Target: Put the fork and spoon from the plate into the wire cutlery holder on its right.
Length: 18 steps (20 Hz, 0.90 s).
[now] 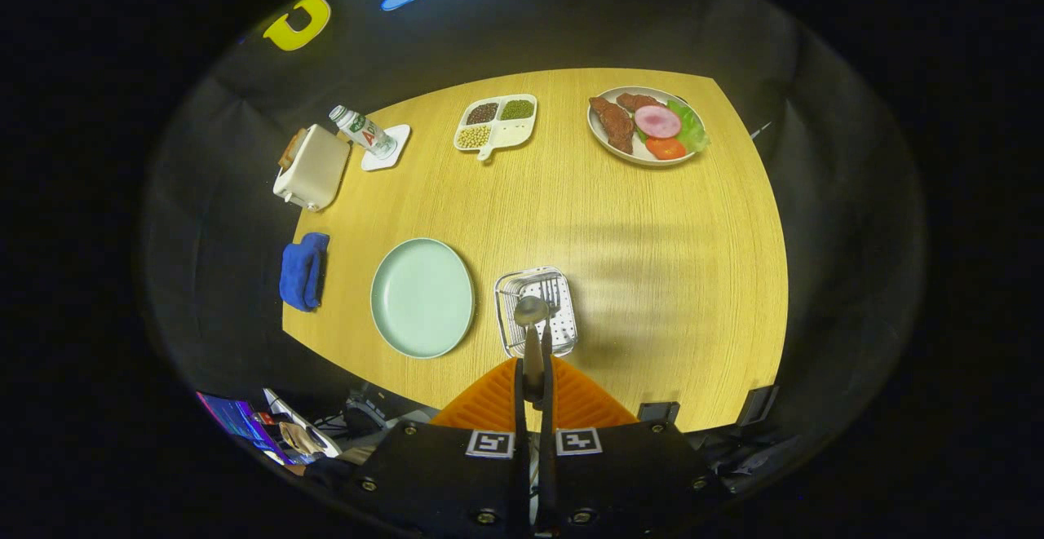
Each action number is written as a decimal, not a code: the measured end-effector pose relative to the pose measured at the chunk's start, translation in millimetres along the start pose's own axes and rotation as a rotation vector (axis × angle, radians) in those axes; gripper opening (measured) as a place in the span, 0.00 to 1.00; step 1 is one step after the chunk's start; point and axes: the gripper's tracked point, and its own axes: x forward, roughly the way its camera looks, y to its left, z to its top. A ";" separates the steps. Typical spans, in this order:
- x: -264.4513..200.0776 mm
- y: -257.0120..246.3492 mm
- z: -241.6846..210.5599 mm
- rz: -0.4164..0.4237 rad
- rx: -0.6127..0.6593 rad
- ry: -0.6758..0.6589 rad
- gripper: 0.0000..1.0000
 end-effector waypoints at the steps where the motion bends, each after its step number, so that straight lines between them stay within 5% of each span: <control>1: 2.7 -0.3 1.6 -0.007 -0.002 -0.003 0.05; 15: 11.4 8.1 -0.7 -0.099 -0.108 -0.089 0.11; 18: 5.7 13.6 -3.3 -0.090 -0.102 -0.119 0.29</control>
